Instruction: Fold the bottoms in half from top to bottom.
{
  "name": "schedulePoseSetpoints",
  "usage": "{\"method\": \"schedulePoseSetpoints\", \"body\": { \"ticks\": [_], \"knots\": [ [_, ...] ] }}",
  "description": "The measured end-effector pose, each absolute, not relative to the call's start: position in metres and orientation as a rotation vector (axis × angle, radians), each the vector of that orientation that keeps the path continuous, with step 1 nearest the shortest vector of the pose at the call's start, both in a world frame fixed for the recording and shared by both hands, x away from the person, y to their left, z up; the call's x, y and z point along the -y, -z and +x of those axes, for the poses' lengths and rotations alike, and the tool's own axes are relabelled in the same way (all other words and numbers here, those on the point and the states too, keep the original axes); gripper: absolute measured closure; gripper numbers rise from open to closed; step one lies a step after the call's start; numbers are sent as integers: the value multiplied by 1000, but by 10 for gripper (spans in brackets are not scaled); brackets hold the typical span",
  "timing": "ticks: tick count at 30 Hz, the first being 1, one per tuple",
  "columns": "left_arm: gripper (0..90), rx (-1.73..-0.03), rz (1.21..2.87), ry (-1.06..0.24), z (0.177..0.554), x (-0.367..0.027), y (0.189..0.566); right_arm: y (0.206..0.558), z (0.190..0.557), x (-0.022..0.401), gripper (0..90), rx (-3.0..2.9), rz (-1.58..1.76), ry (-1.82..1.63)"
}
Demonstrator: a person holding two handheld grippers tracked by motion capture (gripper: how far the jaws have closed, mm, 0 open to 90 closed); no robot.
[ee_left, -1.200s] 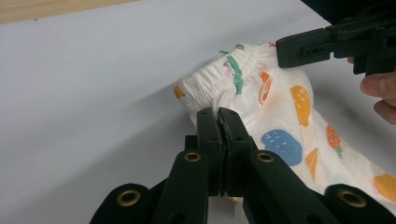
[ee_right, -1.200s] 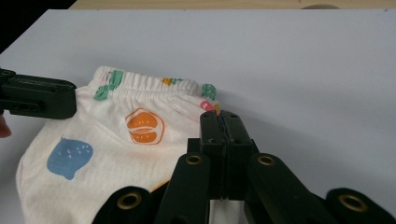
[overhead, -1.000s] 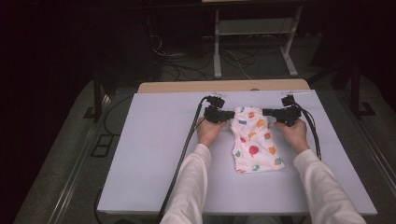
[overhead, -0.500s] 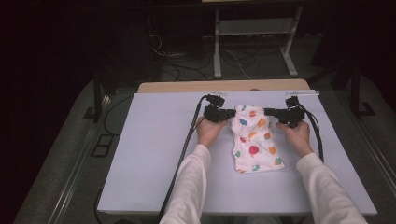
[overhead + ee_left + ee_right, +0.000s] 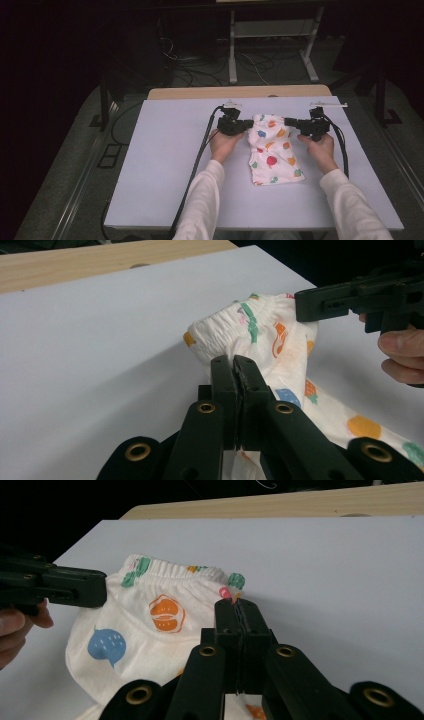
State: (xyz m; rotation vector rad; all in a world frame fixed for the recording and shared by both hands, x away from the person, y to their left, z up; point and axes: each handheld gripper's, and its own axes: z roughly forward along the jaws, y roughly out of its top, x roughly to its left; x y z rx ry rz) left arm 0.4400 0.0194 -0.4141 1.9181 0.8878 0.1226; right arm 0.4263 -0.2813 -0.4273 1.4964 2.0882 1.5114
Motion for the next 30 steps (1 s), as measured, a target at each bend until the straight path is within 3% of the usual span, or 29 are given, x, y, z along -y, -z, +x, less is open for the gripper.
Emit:
{"method": "schedulePoseSetpoints", "body": {
  "ticks": [30],
  "knots": [
    [877, -792, 1918, -109, 410, -18, 415, 427, 389, 285, 880, -2156, 1427, -1468]
  ]
}}
